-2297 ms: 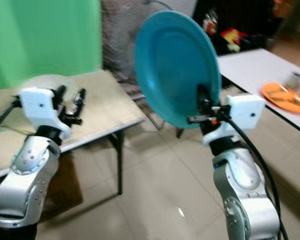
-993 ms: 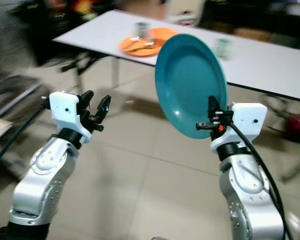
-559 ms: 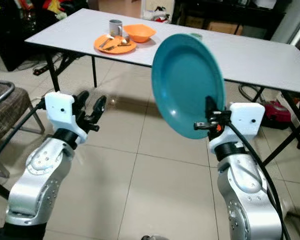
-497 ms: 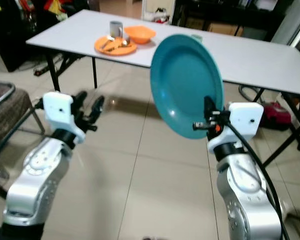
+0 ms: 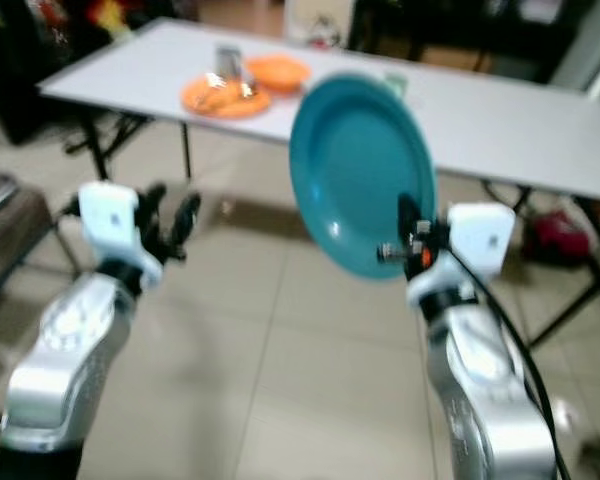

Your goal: Setting the table

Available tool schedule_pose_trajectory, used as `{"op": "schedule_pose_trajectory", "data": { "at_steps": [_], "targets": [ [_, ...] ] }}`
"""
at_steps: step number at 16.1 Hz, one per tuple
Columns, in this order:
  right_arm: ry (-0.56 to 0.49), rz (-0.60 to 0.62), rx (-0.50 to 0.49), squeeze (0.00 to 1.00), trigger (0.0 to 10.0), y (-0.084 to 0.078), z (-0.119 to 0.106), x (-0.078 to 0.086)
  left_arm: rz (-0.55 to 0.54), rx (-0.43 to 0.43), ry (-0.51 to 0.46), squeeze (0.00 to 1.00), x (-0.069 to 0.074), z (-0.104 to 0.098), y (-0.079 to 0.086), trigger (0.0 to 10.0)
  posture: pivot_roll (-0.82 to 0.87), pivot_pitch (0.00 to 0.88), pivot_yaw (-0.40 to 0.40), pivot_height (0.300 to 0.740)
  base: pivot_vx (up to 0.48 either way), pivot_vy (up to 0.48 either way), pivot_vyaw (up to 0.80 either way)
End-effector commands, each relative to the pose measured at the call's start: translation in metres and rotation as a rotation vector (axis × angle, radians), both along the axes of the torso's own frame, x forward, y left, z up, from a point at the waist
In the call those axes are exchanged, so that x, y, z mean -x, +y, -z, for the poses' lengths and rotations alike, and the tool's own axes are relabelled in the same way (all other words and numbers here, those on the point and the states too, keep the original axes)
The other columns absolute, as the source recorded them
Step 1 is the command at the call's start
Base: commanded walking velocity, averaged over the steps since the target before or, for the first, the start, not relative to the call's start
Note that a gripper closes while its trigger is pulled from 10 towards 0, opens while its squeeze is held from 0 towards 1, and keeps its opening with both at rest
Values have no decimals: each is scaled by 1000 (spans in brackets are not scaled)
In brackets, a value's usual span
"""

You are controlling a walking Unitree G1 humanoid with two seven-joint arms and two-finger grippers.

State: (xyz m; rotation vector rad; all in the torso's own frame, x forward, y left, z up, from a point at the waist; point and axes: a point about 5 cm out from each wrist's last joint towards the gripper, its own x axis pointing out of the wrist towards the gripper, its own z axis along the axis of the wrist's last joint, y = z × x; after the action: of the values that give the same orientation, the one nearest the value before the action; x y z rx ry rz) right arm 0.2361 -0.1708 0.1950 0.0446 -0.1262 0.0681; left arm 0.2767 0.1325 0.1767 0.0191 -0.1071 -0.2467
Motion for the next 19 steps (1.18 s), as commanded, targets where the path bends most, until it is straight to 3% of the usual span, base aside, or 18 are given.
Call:
{"op": "schedule_pose_trajectory", "data": {
  "at_steps": [1,9,13,19],
  "targets": [
    [-35,31,8,0,10000,-8,-8,1,21,-1,-2,0,-1,-2,-8,10000,-36,0,-71,740,244,0,0],
    [-24,27,6,0,10000,-7,-6,2,15,-14,8,0,-1,-1,-7,10000,-35,0,-71,740,0,0,0],
    [-22,27,9,0,10000,-7,-5,2,19,-12,11,0,-2,-1,-8,10000,-36,0,-69,740,0,0,-647],
    [-21,17,13,0,10000,-5,-5,2,25,-11,13,0,-1,-1,-8,10000,-35,0,-72,740,311,0,-84]
  ]
}}
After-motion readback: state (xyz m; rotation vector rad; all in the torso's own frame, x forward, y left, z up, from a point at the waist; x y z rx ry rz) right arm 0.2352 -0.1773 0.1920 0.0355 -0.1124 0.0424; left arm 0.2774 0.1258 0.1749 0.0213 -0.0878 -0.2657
